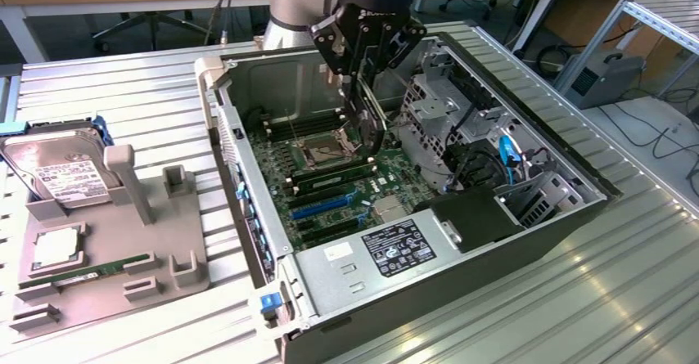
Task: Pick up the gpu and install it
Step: 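Pick up the gpu and move the gpu toward the slot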
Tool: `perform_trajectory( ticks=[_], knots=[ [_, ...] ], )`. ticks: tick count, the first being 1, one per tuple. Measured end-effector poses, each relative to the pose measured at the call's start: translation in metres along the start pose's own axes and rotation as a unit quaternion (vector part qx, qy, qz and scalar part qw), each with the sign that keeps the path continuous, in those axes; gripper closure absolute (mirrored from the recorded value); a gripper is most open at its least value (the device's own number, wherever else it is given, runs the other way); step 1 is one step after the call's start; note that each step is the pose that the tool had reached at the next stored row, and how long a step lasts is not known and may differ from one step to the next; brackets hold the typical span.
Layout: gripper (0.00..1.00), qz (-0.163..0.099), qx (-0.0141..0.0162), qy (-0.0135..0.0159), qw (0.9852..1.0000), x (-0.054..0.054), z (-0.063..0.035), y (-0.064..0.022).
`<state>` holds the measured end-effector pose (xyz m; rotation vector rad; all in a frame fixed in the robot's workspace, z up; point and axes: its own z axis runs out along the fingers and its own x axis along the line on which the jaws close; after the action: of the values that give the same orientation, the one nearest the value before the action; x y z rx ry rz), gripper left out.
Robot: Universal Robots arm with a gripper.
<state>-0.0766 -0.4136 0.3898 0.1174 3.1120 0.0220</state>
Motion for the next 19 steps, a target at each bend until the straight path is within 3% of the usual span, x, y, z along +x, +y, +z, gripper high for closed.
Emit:
perform_trajectory(
  ticks=[19],
  knots=[
    [0.73, 0.0, 0.0, 0.0, 1.0, -0.001, 0.0166, -0.0001]
  ],
)
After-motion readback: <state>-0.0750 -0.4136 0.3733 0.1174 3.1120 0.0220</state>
